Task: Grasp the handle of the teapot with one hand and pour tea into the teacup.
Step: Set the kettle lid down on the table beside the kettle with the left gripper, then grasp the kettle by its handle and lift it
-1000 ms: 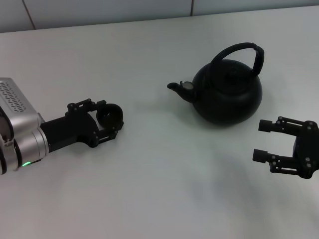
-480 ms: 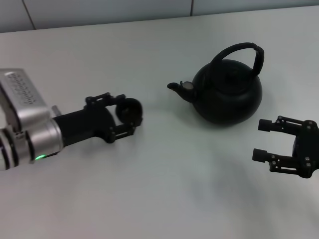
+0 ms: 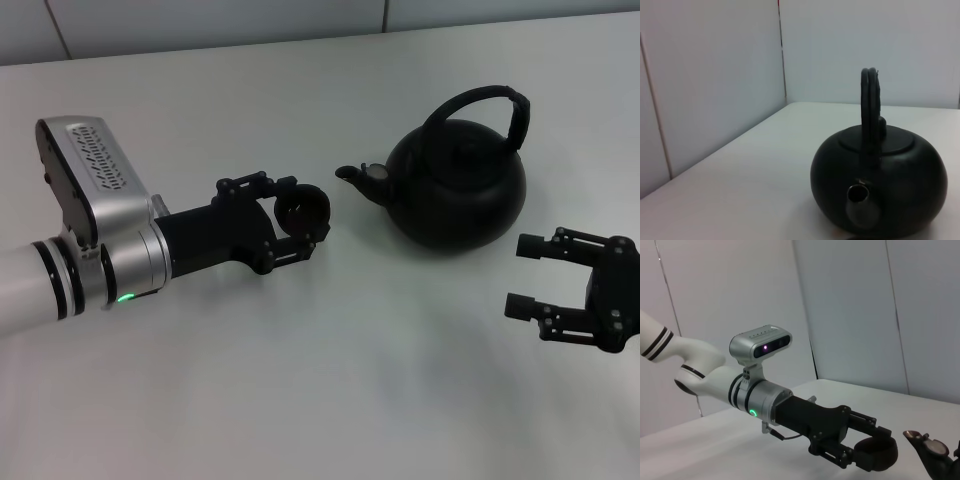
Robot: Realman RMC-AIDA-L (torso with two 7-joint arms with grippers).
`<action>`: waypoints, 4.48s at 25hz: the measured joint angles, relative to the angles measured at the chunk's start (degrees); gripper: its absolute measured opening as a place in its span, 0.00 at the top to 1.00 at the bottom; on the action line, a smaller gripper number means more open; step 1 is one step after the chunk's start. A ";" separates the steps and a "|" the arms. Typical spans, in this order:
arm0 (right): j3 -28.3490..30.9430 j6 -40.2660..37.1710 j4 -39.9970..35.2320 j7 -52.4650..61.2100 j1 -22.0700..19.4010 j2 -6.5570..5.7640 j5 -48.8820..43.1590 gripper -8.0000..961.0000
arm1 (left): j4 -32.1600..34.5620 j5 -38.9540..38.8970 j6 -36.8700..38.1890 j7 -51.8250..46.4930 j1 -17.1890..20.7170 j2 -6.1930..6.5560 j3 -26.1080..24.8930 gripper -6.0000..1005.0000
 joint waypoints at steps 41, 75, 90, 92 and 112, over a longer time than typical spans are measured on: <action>0.00 -0.13 -0.09 0.54 0.06 -0.46 0.07 0.22 | -5.00 0.60 -7.65 5.42 -0.84 0.01 -1.56 0.26; 1.41 0.70 -0.09 1.45 0.43 -0.60 0.19 0.22 | 22.32 0.54 31.70 -7.55 26.13 4.49 -1.01 0.14; 1.41 0.74 -0.09 1.40 0.42 -0.36 0.25 0.22 | 25.39 7.99 27.11 -7.82 26.91 4.65 -0.65 0.14; 1.41 0.75 -0.09 1.35 0.38 -0.32 0.25 0.22 | 25.57 8.02 27.11 -7.74 26.88 4.29 -0.54 0.14; 22.77 13.08 28.91 -30.35 -7.82 3.95 18.20 0.22 | 26.02 7.84 27.84 -8.24 26.59 3.69 -0.82 0.14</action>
